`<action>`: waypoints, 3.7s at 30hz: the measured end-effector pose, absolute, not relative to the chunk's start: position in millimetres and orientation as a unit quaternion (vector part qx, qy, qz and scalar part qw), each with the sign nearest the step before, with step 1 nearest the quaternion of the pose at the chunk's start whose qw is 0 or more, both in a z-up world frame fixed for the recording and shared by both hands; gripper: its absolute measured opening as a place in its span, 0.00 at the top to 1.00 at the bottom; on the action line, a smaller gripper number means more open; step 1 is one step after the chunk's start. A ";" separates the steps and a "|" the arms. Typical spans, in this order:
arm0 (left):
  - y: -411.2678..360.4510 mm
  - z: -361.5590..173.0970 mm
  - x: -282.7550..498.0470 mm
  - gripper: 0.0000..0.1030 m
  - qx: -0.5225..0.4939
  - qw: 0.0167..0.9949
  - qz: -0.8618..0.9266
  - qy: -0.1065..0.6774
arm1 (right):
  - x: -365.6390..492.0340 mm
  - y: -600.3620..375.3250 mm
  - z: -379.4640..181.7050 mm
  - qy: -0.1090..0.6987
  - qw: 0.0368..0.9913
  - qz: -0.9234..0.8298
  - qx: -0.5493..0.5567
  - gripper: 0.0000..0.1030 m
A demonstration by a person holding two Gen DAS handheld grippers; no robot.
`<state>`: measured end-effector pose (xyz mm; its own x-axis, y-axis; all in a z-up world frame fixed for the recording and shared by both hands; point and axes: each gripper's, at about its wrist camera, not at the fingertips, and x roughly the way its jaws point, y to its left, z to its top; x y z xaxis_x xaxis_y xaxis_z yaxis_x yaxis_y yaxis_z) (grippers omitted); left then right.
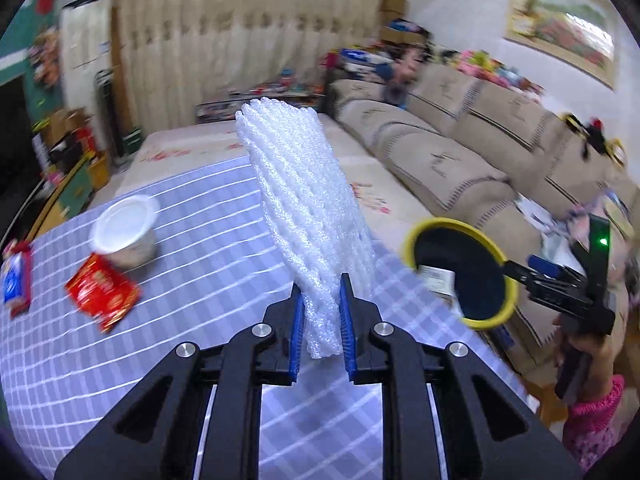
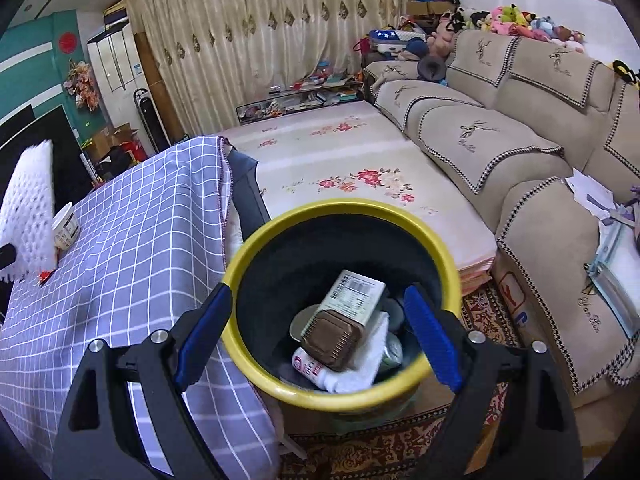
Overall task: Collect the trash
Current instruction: 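Carry the foam net over the yellow bin and open the left tool, then move the right tool to the white bowl and grasp its rim, then carry the white bowl over the yellow bin and open the right tool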
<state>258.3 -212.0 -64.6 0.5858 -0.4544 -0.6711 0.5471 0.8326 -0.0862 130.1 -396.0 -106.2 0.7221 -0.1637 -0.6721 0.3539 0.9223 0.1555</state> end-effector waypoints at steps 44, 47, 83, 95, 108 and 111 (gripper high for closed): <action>-291.2 -96.5 247.7 0.19 0.064 0.871 -0.314 0.371 | 81.6 -430.0 -93.6 0.319 0.922 -0.155 0.156 0.17; -230.7 -87.4 245.4 0.16 0.041 0.897 -0.265 0.352 | 100.4 -398.9 -85.8 0.323 0.930 -0.119 0.132 0.17; 55.1 -126.0 312.1 0.11 -0.058 0.950 -0.017 0.307 | 474.5 -51.2 -76.5 0.468 0.878 0.094 -0.039 0.52; 50.0 -127.5 311.5 0.09 -0.058 0.948 -0.027 0.310 | 491.3 -42.0 -109.5 0.504 0.858 0.093 -0.022 0.90; 46.5 -128.7 310.1 0.08 -0.055 0.947 -0.032 0.314 | 431.5 -89.3 -64.9 0.458 0.881 0.112 0.025 0.94; 43.5 -129.6 309.7 0.08 -0.050 0.947 -0.033 0.314 | 406.4 -113.7 -56.2 0.447 0.888 0.105 0.038 0.93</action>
